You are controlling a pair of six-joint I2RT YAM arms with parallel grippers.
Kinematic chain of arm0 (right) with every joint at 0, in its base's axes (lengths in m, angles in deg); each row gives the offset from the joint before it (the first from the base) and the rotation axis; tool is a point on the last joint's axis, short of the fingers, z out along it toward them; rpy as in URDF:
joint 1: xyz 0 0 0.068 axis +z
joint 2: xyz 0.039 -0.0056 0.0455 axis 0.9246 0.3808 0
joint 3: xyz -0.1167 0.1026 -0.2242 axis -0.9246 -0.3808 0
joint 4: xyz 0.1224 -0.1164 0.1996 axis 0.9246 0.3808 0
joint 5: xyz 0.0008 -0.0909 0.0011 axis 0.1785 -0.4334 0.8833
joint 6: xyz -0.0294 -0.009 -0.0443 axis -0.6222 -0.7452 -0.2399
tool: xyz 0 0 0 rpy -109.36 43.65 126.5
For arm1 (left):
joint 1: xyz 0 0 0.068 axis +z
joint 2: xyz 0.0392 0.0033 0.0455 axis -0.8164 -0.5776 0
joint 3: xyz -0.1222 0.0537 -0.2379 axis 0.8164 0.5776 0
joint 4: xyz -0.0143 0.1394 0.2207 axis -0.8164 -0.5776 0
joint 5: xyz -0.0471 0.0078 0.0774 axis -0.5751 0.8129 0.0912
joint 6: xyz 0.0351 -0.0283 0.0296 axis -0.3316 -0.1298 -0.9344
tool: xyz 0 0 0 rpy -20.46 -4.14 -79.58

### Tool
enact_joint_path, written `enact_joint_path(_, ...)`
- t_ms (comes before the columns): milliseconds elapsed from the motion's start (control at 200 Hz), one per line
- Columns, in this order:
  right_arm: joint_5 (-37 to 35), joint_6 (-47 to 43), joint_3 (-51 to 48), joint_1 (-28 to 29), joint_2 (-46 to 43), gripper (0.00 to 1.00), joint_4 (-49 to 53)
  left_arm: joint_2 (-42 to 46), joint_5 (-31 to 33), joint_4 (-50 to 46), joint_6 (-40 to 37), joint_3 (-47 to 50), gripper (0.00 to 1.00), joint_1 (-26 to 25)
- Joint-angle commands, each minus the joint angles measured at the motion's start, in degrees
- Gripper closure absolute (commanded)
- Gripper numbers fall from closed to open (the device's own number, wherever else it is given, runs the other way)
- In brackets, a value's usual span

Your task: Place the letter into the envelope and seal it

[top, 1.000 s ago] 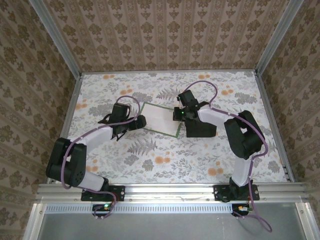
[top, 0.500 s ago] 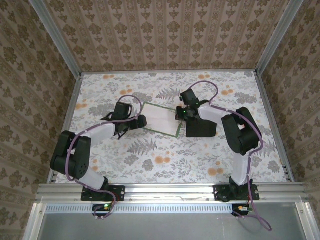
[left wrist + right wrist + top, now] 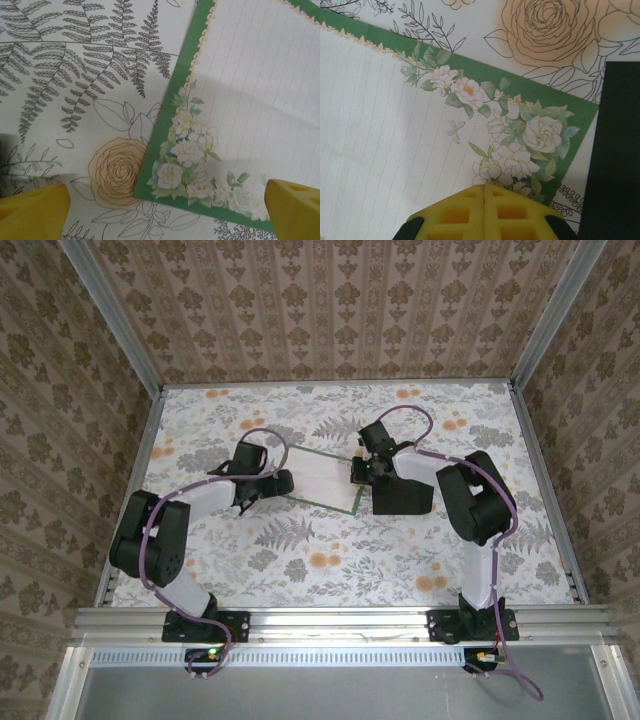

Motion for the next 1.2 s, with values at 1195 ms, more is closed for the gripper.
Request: enact_joint_path(1195,0.9,0.4,-0.4,-1.4,1.8,1.00,0.0,-6.7,-9.9,0.9,0.8,-7.1,0.00,-3.4)
